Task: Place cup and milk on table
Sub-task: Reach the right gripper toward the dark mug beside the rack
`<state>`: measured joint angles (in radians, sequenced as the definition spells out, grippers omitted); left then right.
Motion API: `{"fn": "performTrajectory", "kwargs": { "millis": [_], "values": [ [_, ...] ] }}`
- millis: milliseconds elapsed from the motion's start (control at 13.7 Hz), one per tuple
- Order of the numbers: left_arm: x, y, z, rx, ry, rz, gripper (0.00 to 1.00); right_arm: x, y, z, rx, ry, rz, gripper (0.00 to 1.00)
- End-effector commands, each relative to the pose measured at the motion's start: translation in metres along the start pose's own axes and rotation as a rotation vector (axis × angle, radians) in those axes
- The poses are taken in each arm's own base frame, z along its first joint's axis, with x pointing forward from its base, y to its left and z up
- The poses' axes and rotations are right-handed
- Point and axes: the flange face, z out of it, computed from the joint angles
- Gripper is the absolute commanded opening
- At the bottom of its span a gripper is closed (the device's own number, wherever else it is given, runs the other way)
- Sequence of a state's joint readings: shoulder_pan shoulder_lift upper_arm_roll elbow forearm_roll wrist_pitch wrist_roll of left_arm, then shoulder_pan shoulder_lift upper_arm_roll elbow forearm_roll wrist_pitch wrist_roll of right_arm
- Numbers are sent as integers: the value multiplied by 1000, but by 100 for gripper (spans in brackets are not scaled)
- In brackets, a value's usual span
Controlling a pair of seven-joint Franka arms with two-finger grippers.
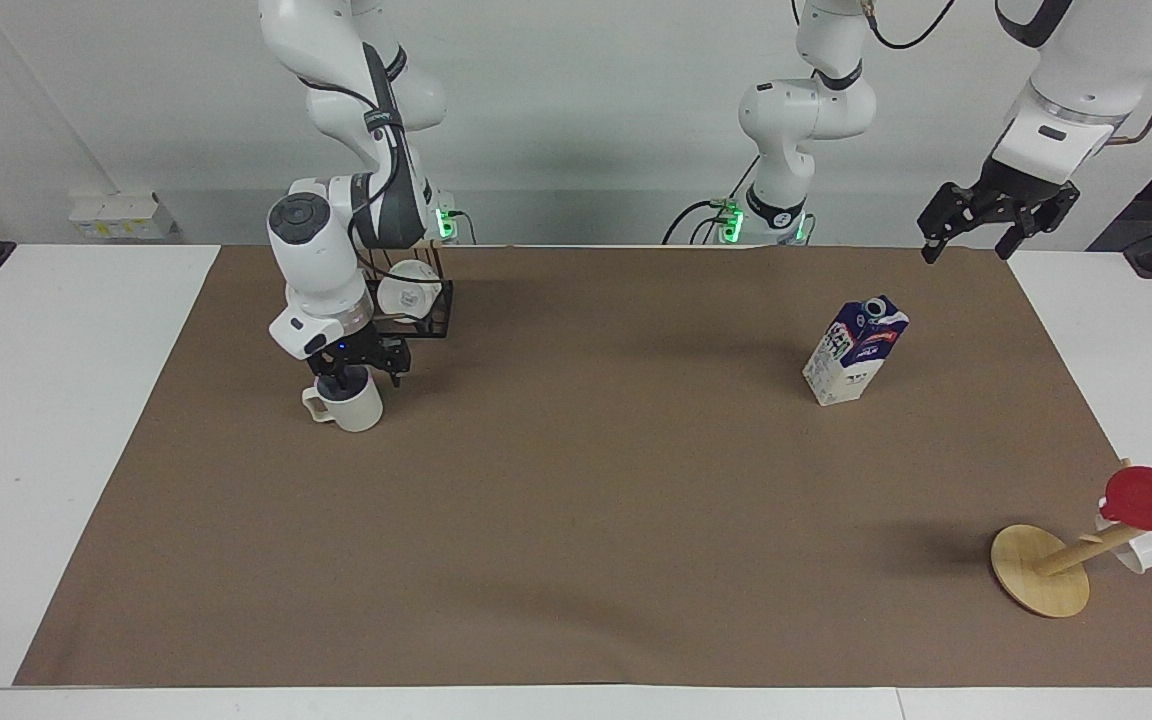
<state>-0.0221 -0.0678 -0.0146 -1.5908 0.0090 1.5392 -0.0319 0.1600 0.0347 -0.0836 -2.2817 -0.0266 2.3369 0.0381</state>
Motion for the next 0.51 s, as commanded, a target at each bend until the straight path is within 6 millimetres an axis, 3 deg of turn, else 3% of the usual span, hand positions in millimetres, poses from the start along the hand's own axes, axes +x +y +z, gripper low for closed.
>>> {"fn": "performTrajectory", "kwargs": {
  "millis": [0,438],
  "values": [
    [-2,-1,-4,4,2,3,100,-3,1,0,3,9,15,0],
    [-2,-1,-4,4,2,3,100,0,-5,-1,1,1,8,0]
  ]
}}
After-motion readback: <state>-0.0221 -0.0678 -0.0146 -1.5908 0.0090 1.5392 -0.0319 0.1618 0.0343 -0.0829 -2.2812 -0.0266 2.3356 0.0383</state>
